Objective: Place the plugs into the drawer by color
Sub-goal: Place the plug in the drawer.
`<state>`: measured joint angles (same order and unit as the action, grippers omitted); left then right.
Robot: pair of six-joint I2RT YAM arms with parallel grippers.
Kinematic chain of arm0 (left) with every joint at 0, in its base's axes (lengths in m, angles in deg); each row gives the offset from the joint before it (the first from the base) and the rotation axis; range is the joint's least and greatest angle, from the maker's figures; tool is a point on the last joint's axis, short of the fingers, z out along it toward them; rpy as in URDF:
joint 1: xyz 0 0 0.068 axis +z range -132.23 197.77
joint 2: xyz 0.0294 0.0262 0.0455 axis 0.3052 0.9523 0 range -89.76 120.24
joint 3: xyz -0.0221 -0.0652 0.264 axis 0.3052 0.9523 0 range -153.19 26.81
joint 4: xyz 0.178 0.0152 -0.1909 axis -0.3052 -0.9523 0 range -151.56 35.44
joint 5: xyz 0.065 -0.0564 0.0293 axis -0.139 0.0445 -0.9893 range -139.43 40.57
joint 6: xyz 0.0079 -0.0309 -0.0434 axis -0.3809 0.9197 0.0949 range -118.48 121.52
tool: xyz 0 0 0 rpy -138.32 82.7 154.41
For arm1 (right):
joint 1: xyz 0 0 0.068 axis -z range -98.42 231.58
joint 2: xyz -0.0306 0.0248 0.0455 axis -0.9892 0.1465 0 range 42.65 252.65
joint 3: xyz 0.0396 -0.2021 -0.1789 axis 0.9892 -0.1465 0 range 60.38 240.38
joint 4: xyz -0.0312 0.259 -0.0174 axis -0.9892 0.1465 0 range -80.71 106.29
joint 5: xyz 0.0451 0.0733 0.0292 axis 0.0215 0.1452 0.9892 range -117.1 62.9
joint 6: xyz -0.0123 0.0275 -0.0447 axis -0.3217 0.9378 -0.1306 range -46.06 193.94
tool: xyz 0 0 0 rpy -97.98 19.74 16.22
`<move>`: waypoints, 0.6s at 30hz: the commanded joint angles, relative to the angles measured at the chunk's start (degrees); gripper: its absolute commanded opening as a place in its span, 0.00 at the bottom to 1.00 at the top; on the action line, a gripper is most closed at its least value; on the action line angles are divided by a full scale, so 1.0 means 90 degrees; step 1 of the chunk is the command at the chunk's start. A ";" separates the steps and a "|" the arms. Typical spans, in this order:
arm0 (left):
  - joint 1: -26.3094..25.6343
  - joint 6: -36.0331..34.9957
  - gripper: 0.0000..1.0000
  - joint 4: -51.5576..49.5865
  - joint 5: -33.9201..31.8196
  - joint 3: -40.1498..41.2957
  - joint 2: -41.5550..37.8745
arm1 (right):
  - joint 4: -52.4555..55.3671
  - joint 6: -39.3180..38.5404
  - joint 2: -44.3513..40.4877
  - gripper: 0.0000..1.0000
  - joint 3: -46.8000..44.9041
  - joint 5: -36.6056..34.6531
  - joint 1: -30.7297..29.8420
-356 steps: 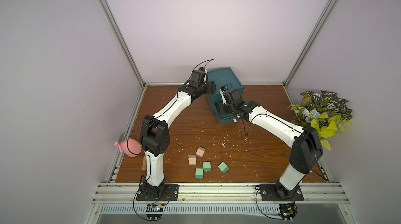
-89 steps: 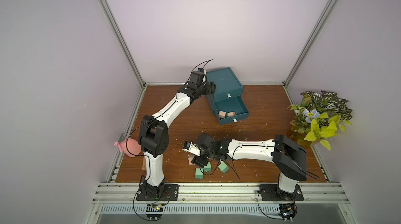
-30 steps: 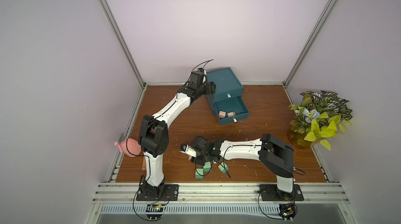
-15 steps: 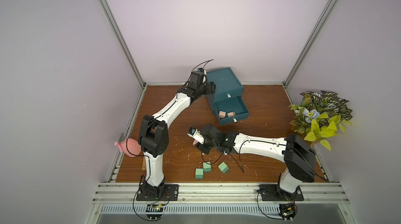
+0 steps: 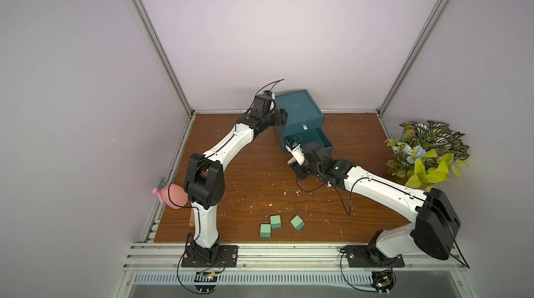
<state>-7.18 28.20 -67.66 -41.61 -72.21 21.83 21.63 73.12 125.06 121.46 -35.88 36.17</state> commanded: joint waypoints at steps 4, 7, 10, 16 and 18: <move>0.0048 -0.0036 0.79 -0.0448 0.0020 0.0158 0.0171 | 0.0038 0.0256 -0.0270 0.35 0.0542 -0.0309 0.0861; 0.0048 -0.0054 0.79 -0.0448 0.0001 0.0158 0.0182 | -0.0081 0.0419 -0.0270 0.34 0.0677 0.0104 0.1085; 0.0048 -0.0045 0.79 -0.0441 0.0008 0.0153 0.0193 | -0.0082 0.0423 -0.0177 0.34 0.0780 -0.0034 0.1264; 0.0048 -0.0034 0.79 -0.0441 0.0045 0.0153 0.0211 | 0.0067 0.0529 0.0348 0.34 0.1133 -0.0419 0.1755; 0.0048 -0.0045 0.79 -0.0448 0.0031 0.0153 0.0218 | 0.0164 0.0550 0.0534 0.34 0.1263 -0.0553 0.1793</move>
<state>-7.18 28.29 -67.64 -41.53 -72.21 21.83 22.63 76.56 128.50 130.20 -38.19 51.60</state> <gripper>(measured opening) 0.787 0.514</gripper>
